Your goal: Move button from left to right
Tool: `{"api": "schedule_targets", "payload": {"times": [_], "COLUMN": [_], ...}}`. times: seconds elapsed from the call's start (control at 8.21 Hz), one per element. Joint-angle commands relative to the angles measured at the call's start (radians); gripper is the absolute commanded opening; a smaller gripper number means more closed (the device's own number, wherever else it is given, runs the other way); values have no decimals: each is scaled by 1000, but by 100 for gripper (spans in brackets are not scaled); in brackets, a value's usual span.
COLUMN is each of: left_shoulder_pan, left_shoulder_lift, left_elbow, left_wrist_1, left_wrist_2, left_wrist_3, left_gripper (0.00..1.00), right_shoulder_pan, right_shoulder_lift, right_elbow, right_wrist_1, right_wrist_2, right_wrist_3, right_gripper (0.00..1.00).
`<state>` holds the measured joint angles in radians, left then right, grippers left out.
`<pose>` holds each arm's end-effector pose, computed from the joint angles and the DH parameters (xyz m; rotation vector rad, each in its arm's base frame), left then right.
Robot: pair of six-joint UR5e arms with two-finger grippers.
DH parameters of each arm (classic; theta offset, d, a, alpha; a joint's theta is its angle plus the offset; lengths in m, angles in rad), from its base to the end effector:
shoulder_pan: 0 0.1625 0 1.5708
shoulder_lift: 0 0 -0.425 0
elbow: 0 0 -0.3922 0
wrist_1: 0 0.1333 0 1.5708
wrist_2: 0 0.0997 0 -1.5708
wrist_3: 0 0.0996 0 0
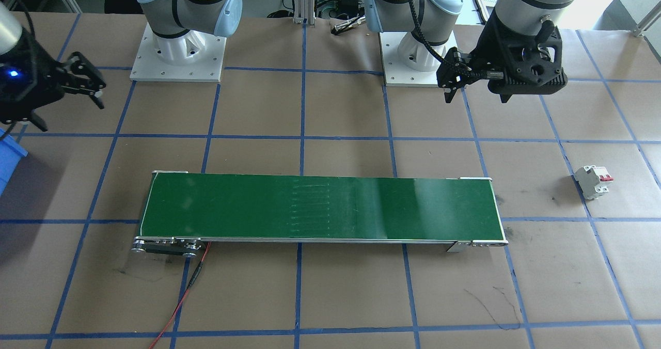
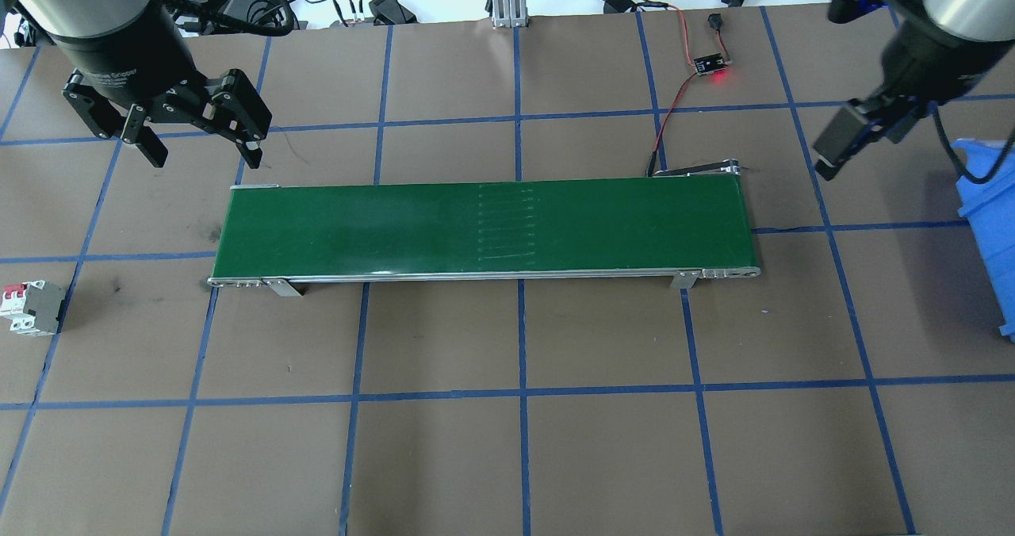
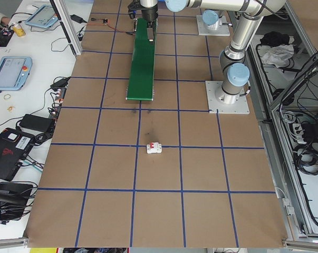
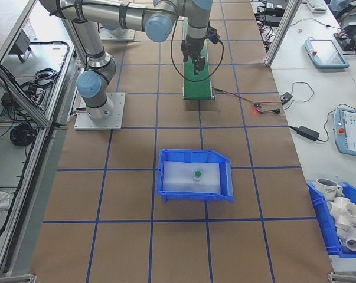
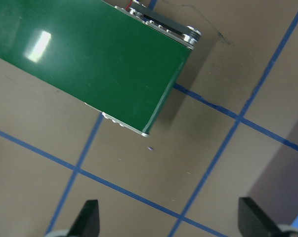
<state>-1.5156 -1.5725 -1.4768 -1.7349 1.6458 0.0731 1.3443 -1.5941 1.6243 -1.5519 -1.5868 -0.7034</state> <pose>-0.0990 -0.4898 0.5174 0.0316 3.0690 0.1174 0.0213 -0.4942 0.4712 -0.7406 3.0441 0.0800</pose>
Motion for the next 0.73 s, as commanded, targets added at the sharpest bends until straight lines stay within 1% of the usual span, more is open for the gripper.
{"api": "schedule_targets", "payload": {"times": [0.0,0.24,0.37,0.49,0.61], "left_shoulder_pan": [0,0,0,0,0], "left_shoulder_lift": [0,0,0,0,0], "left_elbow": [1,0,1,0,0], "left_wrist_1": [0,0,0,0,0], "left_wrist_2": [-1,0,-1,-1,-1], "left_wrist_3": [-1,1,-1,1,1], "left_gripper": [100,100,100,100,100], "right_shoulder_pan": [290,311,312,312,312], "right_shoulder_lift": [14,14,14,14,14], "right_elbow": [-41,-44,-43,-44,-44], "right_wrist_1": [-11,-13,-13,-13,-11], "right_wrist_2": [-16,-15,-16,-6,-15], "right_wrist_3": [429,482,481,481,481], "right_gripper": [100,100,100,100,100]}}
